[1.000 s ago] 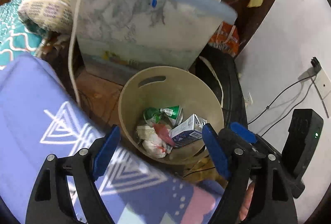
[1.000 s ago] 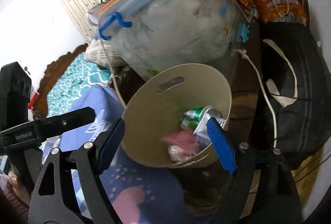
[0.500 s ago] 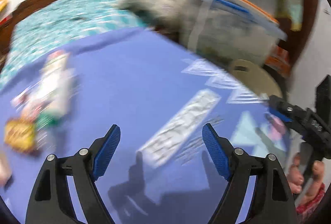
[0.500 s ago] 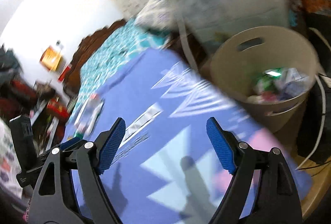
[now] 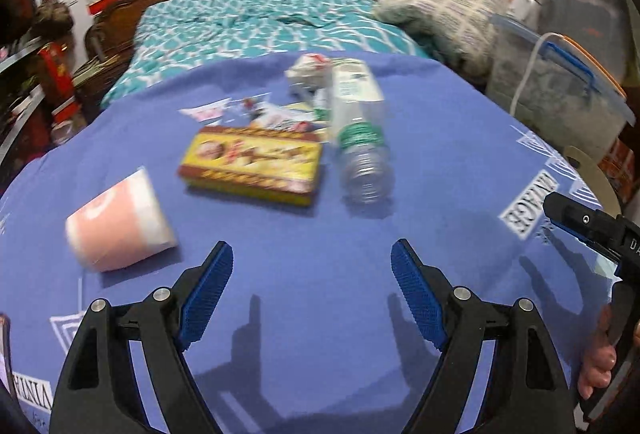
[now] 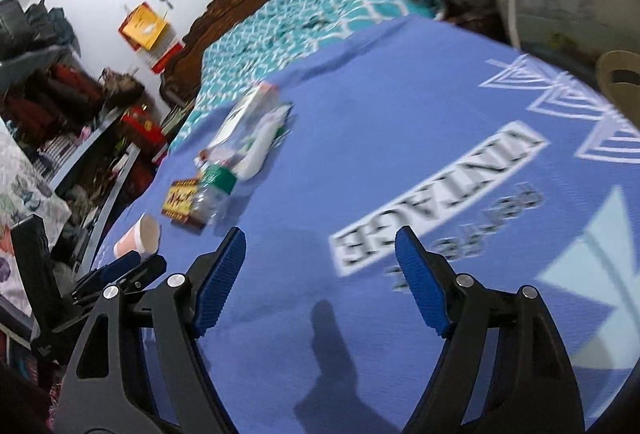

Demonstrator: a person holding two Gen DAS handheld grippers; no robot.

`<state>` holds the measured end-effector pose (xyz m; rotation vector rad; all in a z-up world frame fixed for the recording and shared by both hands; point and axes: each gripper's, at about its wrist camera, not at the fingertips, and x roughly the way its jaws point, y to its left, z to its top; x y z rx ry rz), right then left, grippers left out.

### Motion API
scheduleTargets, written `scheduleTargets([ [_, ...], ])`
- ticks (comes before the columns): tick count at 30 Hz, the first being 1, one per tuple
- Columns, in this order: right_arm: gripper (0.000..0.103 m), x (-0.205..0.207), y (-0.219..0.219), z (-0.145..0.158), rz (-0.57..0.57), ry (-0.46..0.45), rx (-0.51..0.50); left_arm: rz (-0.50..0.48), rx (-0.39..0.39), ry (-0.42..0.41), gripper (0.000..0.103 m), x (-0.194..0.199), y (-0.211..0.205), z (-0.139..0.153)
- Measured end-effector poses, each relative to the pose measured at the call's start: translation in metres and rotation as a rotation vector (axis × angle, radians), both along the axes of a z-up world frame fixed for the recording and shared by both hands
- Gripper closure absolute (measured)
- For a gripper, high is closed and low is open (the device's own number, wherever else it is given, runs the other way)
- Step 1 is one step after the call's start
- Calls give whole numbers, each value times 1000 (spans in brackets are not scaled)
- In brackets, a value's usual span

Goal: Collect trash
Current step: 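Return both grippers to the table above the plastic bottle, then grasp the clear plastic bottle with the right gripper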

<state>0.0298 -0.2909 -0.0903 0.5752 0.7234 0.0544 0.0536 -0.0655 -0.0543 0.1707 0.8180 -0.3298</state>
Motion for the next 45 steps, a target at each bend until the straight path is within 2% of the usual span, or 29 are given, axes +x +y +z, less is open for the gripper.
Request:
scheduleTargets([
  [5,26,20,23,-4,45,25,-49,50,4,3,26,2,18,-8],
  [9,26,25,24,-8,61,48,-58,57,-37,13,25,3,23,-7],
  [13,26,22,17,-9,50,54,-41,55,-49,19,25,2,23,-6],
  [21,26,20,24,-6,61,40,-85,55,-66,22,25,2,25,-6],
  [31,26,16,27,-4,60,34,-87,52,-79,30,25,3,26,-6],
  [45,26,27,34,-9,70,79,-74,74,-194,44,25,5,44,-4],
])
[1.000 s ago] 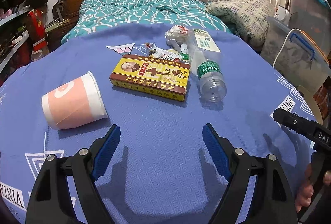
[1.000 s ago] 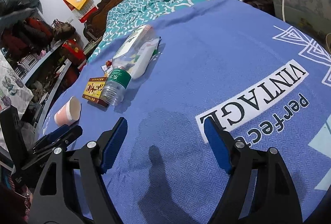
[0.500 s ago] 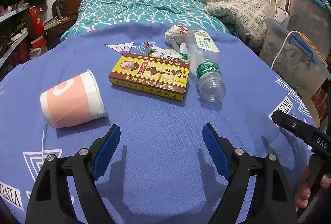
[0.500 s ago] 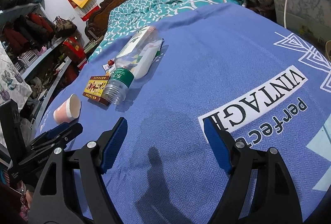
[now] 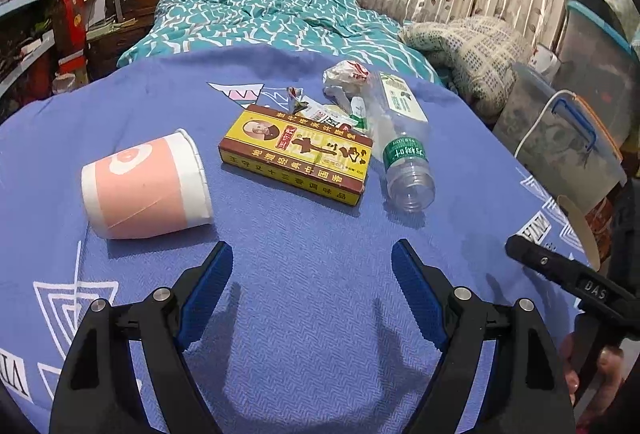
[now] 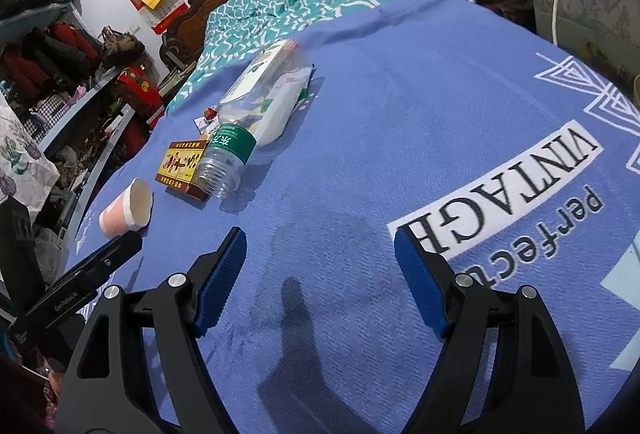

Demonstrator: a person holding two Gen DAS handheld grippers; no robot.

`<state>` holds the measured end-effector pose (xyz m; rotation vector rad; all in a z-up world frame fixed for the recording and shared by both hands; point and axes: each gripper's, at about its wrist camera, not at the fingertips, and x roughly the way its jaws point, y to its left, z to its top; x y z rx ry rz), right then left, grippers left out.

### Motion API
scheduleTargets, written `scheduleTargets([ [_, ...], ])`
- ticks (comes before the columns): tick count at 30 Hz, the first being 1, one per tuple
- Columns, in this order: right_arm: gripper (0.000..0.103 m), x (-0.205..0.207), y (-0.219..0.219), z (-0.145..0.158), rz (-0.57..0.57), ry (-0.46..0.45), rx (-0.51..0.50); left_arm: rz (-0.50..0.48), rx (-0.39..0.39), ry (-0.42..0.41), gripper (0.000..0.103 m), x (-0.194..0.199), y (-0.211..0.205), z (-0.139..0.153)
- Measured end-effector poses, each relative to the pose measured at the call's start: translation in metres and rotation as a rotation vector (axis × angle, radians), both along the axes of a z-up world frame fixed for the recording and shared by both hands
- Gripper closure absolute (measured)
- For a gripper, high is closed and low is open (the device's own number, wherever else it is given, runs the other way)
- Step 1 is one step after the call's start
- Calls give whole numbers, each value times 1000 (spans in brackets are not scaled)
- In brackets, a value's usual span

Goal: Collect trash

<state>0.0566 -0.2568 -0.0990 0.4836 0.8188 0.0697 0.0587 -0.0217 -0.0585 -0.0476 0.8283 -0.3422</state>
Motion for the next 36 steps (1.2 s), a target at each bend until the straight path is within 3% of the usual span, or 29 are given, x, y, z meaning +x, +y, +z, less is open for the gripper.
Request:
scheduleTargets([
  [15,26,12,13,-1,26,19,9,11,-60,15,25,3,9,1],
  [19,26,33,21,5,53,18,32,17,-80,11,25,2,14,2],
  [25,26,76,48,28,98,-19,-10,21,-96,12,25,3,17,3],
  [29,26,113,59,17,94,37,-46,23,-107,7,25,2,18,4],
  [31,32,125,60,5,94,75,-44,23,-111,7,25,1,20,4],
  [33,56,127,61,-2,118,86,-30,22,-114,8,25,1,21,4],
  [36,59,112,55,1,135,78,5,21,-120,11,25,1,21,3],
])
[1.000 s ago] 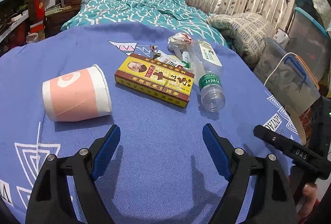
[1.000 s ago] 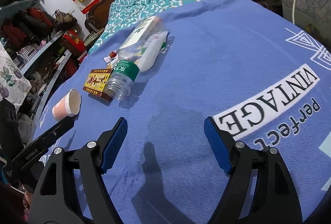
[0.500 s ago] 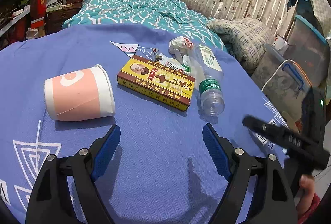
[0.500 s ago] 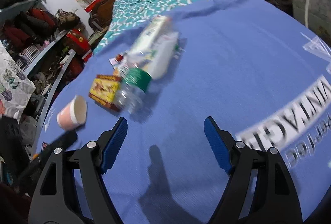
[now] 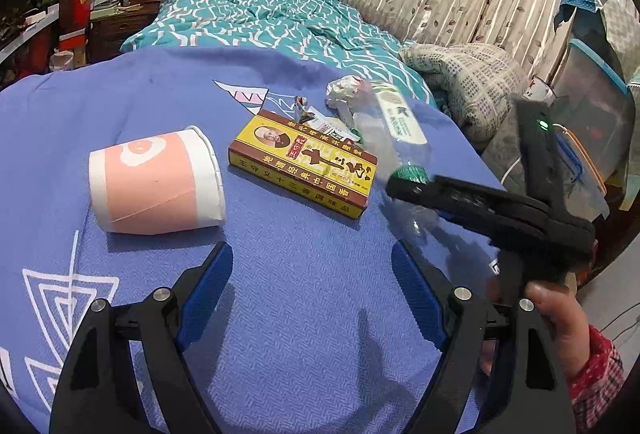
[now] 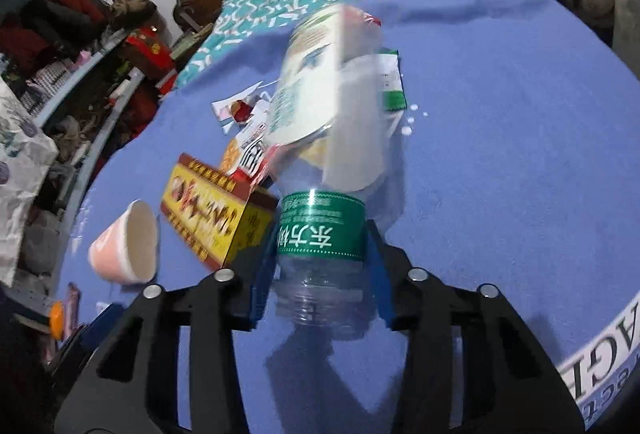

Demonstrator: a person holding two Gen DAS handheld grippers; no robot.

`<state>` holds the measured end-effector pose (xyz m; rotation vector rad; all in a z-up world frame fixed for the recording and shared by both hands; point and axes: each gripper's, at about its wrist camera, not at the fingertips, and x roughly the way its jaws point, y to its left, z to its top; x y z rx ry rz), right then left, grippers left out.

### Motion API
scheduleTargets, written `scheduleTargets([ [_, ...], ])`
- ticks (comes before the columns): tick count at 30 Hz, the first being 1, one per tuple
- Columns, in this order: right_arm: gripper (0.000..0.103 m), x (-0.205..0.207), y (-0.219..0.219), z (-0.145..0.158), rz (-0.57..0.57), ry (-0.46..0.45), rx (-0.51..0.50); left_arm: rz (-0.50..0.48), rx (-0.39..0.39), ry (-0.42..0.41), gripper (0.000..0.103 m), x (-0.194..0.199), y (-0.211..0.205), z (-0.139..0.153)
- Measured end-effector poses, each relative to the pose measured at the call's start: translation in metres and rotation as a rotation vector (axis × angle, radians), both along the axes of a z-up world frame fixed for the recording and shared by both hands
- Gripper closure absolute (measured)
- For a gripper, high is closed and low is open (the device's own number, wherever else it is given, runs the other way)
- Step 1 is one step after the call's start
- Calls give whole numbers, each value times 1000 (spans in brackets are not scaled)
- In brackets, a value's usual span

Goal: Collect trash

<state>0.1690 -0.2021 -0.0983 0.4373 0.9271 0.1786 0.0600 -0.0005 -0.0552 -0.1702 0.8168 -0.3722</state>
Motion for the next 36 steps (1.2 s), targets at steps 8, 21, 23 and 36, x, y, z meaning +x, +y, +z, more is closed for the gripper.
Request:
scheduleTargets([
  [8,59,-98,-52,4,-19,-18,-33,-18,-16,20,25,2,0,0],
  [21,40,-76,-54,85,16,-232,-186,-6,-84,68,25,13,10,-3],
  [23,47,-32,-30,81,94,-175,-175,12,-115,98,25,19,18,-6],
  [36,46,47,45,24,468,107,-132,-9,-88,-3,22,62,45,71],
])
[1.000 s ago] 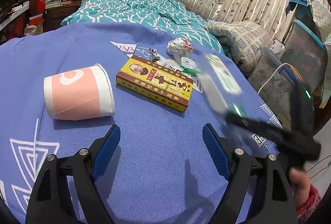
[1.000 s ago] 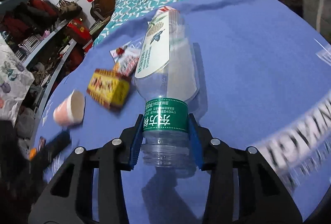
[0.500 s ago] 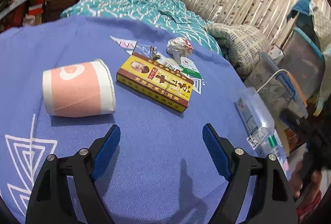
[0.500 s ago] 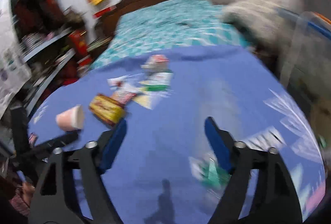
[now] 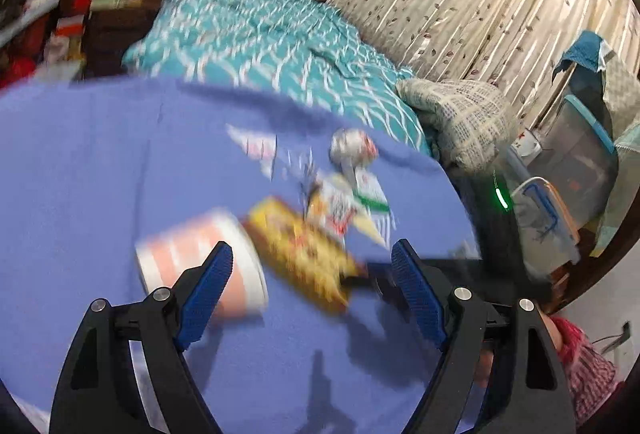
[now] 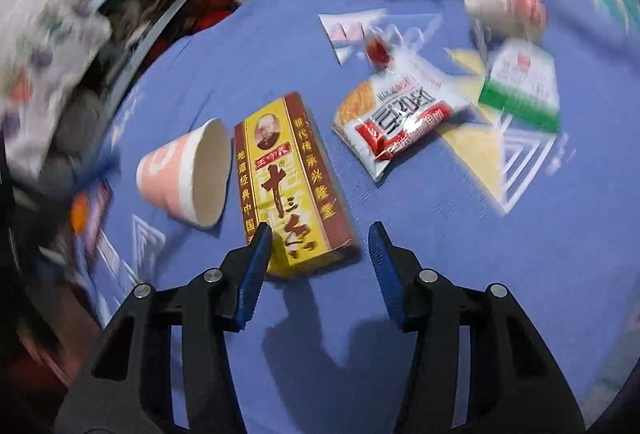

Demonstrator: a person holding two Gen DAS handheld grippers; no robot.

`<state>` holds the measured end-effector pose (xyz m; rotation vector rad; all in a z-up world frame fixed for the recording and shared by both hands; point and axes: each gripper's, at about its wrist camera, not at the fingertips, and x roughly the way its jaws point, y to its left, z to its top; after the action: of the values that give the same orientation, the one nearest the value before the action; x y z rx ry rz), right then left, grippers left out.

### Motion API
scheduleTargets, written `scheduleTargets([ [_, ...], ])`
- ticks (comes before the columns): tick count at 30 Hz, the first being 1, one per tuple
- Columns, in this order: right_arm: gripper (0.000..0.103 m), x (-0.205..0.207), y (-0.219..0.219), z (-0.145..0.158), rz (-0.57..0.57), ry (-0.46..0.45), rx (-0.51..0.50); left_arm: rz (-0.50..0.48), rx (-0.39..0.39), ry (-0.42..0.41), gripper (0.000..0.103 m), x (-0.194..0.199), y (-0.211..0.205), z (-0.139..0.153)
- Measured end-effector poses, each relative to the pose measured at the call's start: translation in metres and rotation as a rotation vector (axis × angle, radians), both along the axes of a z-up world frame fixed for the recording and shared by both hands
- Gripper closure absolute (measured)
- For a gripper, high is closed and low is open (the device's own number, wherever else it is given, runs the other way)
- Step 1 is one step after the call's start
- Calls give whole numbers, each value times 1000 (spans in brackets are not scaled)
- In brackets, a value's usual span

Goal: Collect trash
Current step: 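Grasp the red-white wrapper with the right gripper while the left grasps the white snack packet, then carry both wrappers to the beige bin and open both grippers over it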

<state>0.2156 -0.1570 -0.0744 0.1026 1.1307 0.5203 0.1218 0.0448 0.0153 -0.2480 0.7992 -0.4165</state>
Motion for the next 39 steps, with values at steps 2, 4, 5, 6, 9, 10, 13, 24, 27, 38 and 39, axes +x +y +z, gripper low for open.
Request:
scheduleTargets([
  [2,27,17,-23,25,-87,-105,-82,-33,78,16,11,29,-16,11],
  [4,13,49,-52,44,-217,-166,-110,-92,132,32,10,60,-39,13],
  [5,10,69,-63,50,-262,-174,-112,-126,169,51,10,80,-58,7],
  [6,10,91,-73,52,-288,-158,-117,-135,198,72,10,92,-69,1],
  [9,10,145,-95,28,-366,-7,-45,-183,283,153,10,123,-109,-27],
  [10,10,157,-97,16,-382,46,-10,-193,316,160,10,128,-118,-34],
  [13,10,180,-88,-13,-409,115,13,-207,441,179,10,139,-141,-58],
  [24,55,139,-82,48,-401,-90,14,-240,323,255,98,142,-130,-67],
  [27,55,87,-81,86,-358,-154,61,-236,196,187,98,119,-110,-29],
  [38,55,-197,-86,51,-347,-275,156,-304,8,87,98,-35,-82,-1],
  [39,55,-214,-86,45,-359,-270,165,-310,-2,92,98,-44,-80,-5],
])
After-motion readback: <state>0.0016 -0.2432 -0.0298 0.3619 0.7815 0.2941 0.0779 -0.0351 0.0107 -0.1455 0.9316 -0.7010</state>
